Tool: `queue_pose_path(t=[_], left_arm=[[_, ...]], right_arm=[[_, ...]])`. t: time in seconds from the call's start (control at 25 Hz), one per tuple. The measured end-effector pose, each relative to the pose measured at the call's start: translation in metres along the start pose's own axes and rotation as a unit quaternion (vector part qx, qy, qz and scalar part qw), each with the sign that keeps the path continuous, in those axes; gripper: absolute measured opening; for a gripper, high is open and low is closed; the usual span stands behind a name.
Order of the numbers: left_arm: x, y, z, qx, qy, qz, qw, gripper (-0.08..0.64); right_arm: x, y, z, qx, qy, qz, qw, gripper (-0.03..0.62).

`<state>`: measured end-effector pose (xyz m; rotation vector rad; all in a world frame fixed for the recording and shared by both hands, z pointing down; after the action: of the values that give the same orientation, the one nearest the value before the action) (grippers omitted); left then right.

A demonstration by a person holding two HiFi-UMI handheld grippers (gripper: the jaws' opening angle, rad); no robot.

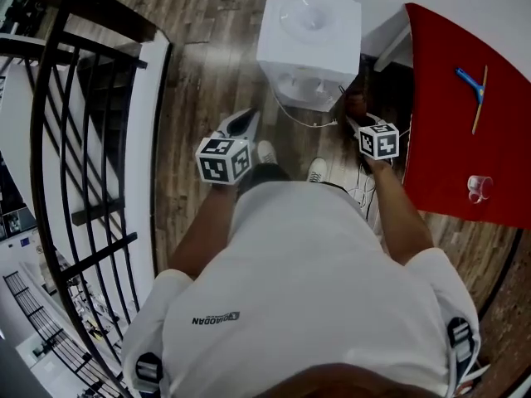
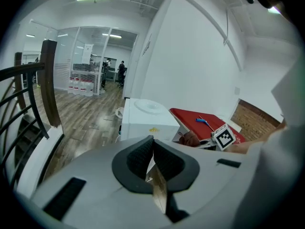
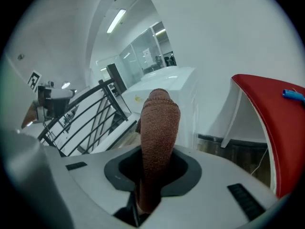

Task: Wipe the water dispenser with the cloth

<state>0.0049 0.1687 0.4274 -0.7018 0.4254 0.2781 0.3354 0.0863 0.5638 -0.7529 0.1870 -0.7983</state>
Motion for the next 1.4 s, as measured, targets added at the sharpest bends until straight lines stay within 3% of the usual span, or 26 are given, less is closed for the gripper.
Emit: queue_pose_path(t=[0.2,0.44,0.56,0.72,1.0,1.2,1.4], left_arm=[[-0.016,0.022,-0.003,0.003,0.002,0.004,1.0000,0.002],[-0.050,0.041,-0.035,0.039,-0.009,0.034,0.9986,0.001],[-0.080,0.065,-0.045,0.045,-0.023,0.050,0.9974,0.002],[-0.137,0.106,-0.051,0.034,-0.036,0.063,0.9968,0.002],[-0.205,0.154,-0.055,0.008,-0.076,0.112,0.9908,0.002],[-0.245,0.177,-0.062,0.014,-0.061,0.109,0.9920,0.002],[-0.271,0.185,-0.075,0.032,-0.048,0.095,0.9938,0.002]], right_arm=[[-0.062,0.016,-0.036,0.062,-0.009,-0.047,0.997,0.071],[-0.133,0.014,-0.106,0.109,0.067,-0.064,0.990,0.071],[-0.172,0.000,-0.134,0.115,0.087,-0.067,0.987,0.071],[-0.236,-0.025,-0.160,0.121,0.081,-0.062,0.987,0.071],[-0.332,-0.064,-0.176,0.121,0.065,-0.037,0.990,0.071],[-0.369,-0.081,-0.189,0.112,0.070,-0.034,0.991,0.071],[-0.373,-0.101,-0.208,0.109,0.082,-0.036,0.990,0.071]])
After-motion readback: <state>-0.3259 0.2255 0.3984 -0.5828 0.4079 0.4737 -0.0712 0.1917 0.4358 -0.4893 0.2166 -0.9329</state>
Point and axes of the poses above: the fingertips, and each gripper's own axes: y backward along the fingers, x to its right, z out of its underside, the point moved 9 cm from there along y, backward along the fingers, and after that the axes turned 14 degrees about y, right-handed, at the moved point
